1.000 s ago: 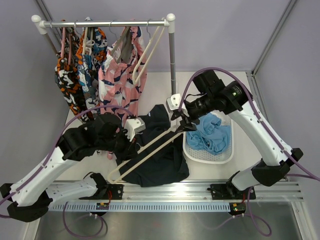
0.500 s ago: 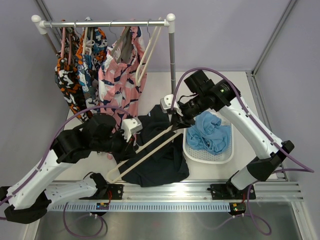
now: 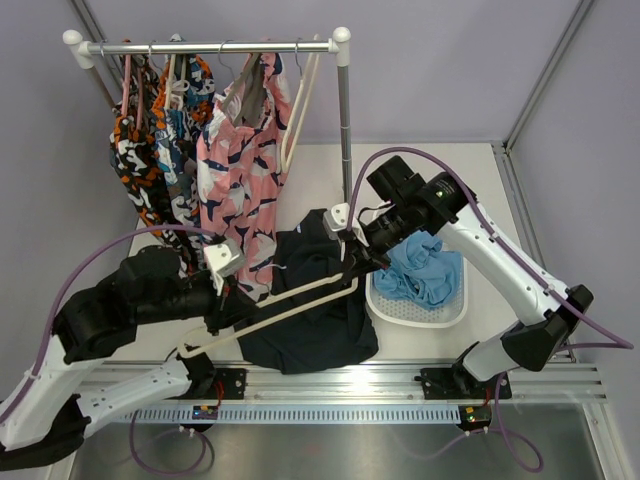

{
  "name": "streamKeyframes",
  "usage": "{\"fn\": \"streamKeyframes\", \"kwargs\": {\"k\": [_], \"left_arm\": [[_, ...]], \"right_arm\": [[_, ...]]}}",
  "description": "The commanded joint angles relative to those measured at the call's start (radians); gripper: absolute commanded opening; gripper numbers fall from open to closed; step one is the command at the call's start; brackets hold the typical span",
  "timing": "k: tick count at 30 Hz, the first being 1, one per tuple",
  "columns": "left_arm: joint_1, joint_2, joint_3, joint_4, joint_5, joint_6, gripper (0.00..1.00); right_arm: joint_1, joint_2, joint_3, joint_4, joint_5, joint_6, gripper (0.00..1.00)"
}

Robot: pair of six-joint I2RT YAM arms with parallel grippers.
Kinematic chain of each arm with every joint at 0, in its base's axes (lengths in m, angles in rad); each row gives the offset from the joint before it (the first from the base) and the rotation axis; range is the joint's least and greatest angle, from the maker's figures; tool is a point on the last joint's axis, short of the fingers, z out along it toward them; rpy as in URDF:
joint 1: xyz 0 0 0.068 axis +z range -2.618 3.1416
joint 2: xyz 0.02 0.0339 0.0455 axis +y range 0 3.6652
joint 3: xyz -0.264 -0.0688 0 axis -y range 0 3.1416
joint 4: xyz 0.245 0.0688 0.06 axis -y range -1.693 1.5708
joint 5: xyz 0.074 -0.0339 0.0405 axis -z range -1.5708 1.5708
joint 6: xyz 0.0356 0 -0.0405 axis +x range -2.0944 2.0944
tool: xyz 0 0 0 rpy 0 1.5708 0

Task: Remove the shorts from the hanger

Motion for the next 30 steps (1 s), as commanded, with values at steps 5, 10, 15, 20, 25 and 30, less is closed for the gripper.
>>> {"fn": "streamKeyframes", "kwargs": {"k": [5,10,15,20,25,30], "left_arm": [[-0.003,-0.112,0.019,0.129,-0.025,-0.049,0.0],[-0.003,-0.106,0.033,0.153,-0.034,-0.049,0.0],[-0.003,-0.083,0.075,0.093,-0.191,-0.072,0.0],[-0.003,-0.083,0.173,0.003,-0.422,-0.121,0.0],[-0.003,-0.002,0.282,-0.027,-0.612,-0.137,0.0],[-0.003,0.185,0.376,0.03,-0.723,-0.089,0.0]], "right_arm": [[-0.007,-0.046,-0.097,0.015,-0.005,0.024,0.0],[-0.007,-0.04,-0.093,0.015,-0.028,0.035,0.0],[-0.048,-0.104,-0.056,0.073,-0.05,0.119,1.0],[-0.183,-0.301,-0.102,0.329,0.002,0.335,0.99],[-0.234,-0.48,-0.269,0.547,0.074,0.476,0.99],[-0.256,-0.594,-0.41,0.644,0.117,0.556,0.99]]}}
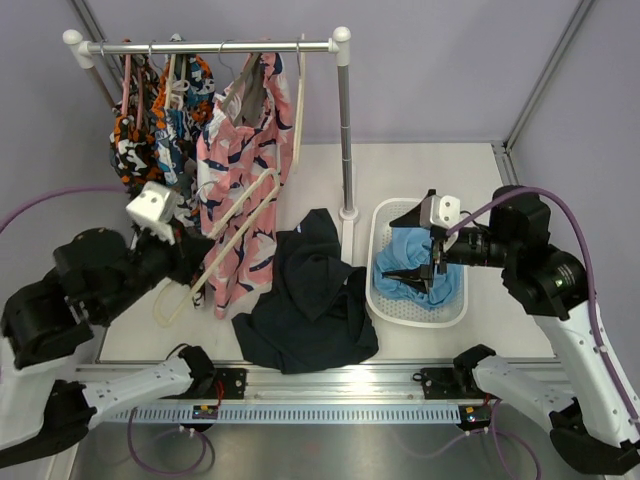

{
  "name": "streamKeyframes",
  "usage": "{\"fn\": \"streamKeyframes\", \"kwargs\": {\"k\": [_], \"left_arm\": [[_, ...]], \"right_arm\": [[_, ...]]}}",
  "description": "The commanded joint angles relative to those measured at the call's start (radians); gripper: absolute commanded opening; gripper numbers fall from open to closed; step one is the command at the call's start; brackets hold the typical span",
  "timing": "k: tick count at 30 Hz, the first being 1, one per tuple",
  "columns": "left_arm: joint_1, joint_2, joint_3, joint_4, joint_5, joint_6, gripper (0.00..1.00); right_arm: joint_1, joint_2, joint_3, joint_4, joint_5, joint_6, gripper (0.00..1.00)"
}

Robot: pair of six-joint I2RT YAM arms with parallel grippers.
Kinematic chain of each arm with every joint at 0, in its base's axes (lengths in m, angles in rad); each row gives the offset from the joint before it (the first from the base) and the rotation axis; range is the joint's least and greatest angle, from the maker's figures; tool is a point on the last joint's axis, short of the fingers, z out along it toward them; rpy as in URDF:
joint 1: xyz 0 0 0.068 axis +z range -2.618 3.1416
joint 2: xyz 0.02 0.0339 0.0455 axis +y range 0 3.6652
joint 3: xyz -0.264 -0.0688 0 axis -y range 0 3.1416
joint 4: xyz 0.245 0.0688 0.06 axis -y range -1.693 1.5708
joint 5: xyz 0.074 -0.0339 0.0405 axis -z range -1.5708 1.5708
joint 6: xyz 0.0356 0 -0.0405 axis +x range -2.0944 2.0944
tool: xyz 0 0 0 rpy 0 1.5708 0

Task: Remove the shorts from the hanger

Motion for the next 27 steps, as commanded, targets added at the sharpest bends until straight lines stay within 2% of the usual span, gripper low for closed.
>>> {"fn": "streamKeyframes", "kwargs": {"k": [1,5,10,15,20,27], "left_arm": [[-0.001,0.17,0.067,0.082,-0.151,0.031,0.0],[0.001,0.342,0.199,0.09,-0.283,0.098,0.0],[0.041,0.52,0.402,0.124,-0.34,0.17,0.0],[0.171,0.68,0.568,0.157,-0.221,0.206,0.0],[0.262,0.743,0.622,0.248,-0.116,0.207,0.0],[0.321,0.787,0.628,0.361,-0.041,0.224,0.0]], "right_arm": [[-0.025,-0.024,-0.083,0.13,0.073,0.119,0.99],[-0.039,-0.088,-0.145,0.14,0.121,0.151,0.99],[-0.065,-0.16,-0.231,0.213,0.128,0.214,1.0],[-0.132,-0.232,-0.36,0.301,0.041,0.273,1.0],[-0.16,-0.258,-0.47,0.336,0.01,0.277,0.99],[-0.161,-0.255,-0.489,0.338,-0.01,0.269,1.0]]}}
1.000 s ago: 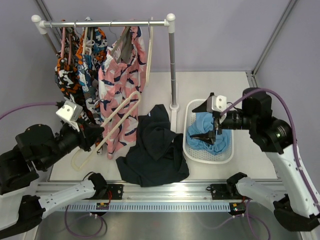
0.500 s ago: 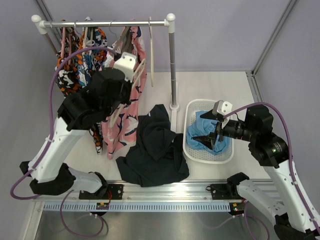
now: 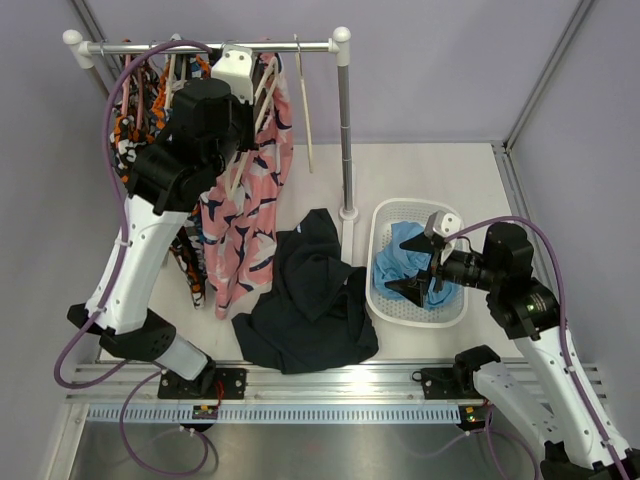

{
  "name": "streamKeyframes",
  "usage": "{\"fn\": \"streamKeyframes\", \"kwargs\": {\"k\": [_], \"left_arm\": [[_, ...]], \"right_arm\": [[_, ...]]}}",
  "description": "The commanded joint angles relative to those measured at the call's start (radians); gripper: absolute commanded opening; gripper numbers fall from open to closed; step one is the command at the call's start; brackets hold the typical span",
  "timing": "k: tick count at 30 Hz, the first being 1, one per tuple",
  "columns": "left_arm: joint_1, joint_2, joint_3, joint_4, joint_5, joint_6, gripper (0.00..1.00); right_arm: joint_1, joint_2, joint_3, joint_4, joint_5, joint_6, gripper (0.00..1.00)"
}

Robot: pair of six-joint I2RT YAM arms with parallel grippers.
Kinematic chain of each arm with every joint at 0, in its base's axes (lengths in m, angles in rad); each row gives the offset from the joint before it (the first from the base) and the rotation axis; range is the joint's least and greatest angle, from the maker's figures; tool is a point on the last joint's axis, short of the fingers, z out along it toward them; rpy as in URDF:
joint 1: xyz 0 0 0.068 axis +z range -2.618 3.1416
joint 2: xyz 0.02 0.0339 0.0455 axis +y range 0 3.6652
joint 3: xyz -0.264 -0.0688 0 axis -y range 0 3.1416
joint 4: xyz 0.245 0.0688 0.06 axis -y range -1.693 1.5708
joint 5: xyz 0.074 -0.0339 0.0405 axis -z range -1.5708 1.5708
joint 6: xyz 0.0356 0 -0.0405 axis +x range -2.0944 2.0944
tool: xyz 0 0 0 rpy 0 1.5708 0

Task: Remove the shorts from the hanger

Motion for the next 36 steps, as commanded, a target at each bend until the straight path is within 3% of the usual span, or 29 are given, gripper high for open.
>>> {"fn": "streamKeyframes", "kwargs": {"k": [1,17,25,26,31,34,36], "left_arm": [[0.02,0.009,0.029,0.161,0.063,0.033,0.0],[0.132,0.159,0.105,0.252,0.16,-0.01,0.0],[0.134,0.132,0.019,0.29,0.197,-0.028,0.05],[0.134,0.121,0.002,0.298,0.197,-0.028,0.07],[0.134,0.067,-0.066,0.321,0.217,-0.027,0.49],[0.134,0.018,-0.084,0.321,0.24,-0.033,0.7],[0.134,-0.037,-0.102,0.321,0.25,-0.038,0.77]], "right_arm": [[-0.008,-0.012,-0.005,0.056,-0.032,0.009,1.0],[-0.01,-0.03,-0.02,0.058,-0.049,0.006,0.99],[-0.013,-0.025,-0.022,0.055,-0.052,0.003,1.0],[-0.012,-0.025,-0.022,0.052,-0.052,0.002,0.99],[-0.015,-0.027,-0.011,-0.016,-0.151,-0.092,1.0],[-0.015,-0.028,-0.006,-0.143,-0.286,-0.277,1.0],[-0.013,-0.024,-0.005,-0.229,-0.354,-0.406,1.0]]}}
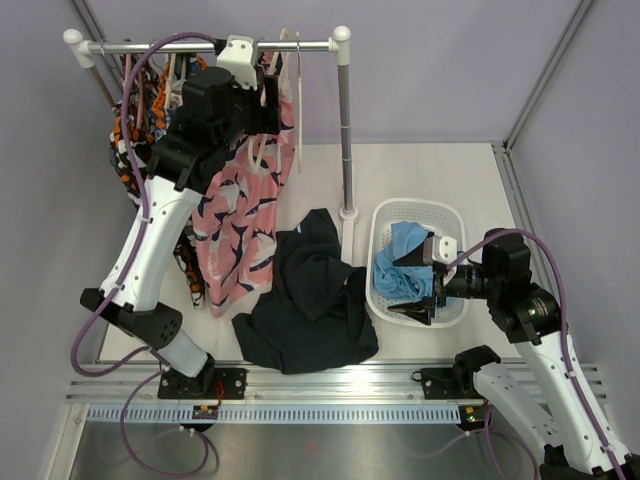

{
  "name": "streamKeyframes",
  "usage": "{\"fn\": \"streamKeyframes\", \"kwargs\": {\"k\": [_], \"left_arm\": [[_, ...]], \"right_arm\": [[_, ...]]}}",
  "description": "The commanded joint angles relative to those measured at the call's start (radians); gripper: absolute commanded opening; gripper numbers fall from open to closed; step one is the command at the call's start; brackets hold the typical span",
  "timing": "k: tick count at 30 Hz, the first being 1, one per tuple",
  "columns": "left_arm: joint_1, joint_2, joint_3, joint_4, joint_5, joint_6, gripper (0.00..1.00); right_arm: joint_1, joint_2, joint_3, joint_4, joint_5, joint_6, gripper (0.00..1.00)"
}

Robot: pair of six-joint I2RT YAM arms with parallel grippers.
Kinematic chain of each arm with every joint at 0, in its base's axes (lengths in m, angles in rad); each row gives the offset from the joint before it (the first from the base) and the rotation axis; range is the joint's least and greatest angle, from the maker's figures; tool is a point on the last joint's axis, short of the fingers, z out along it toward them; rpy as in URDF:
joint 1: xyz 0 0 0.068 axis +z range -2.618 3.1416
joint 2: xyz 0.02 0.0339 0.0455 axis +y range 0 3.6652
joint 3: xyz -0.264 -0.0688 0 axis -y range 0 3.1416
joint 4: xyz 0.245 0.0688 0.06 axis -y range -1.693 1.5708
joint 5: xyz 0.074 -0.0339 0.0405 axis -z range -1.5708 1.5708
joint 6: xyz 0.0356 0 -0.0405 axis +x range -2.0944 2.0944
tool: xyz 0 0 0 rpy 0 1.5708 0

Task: Remove the shorts from the hanger

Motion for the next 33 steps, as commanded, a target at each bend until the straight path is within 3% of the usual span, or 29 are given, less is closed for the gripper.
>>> {"fn": "streamKeyframes", "kwargs": {"k": [1,7,11,13,17,18,21,26,28,33], "left_arm": [[0.002,-0.137,-0.022,0.071,0.045,-0.009,0.8],[0.002,-0.365,-0.196,0.056,0.101,0.002,0.96],[0.002,-0.529,-0.36,0.046,0.125,0.009,0.99],[0.002,-0.618,-0.451,0.036,0.122,0.006,0.99],[0.002,-0.778,-0.61,0.01,0.084,-0.007,0.99],[0.002,-0.812,-0.644,0.005,0.069,-0.014,0.99],[0.002,-0.951,-0.767,-0.006,0.015,-0.046,0.99],[0.002,-1.169,-1.012,0.006,0.006,-0.11,0.99],[0.002,-1.257,-1.096,0.011,0.006,-0.127,0.99],[0.002,-1.41,-1.229,0.034,0.036,-0.141,0.99]], "right_arm": [[-0.005,0.003,0.014,-0.157,-0.182,-0.242,0.99],[-0.002,0.127,0.08,-0.247,-0.156,-0.334,1.0],[0.075,0.268,0.199,-0.316,0.018,-0.356,0.99],[0.164,0.345,0.256,-0.29,0.213,-0.302,0.99],[0.476,0.446,0.259,-0.075,0.581,-0.108,0.99],[0.515,0.497,0.25,-0.025,0.723,-0.069,0.99],[0.612,0.625,0.273,0.165,0.946,0.135,0.99],[0.64,0.81,0.371,0.266,0.948,0.409,0.99],[0.64,0.952,0.426,0.274,0.95,0.471,1.0],[0.641,1.109,0.482,0.273,0.956,0.459,0.99]]}}
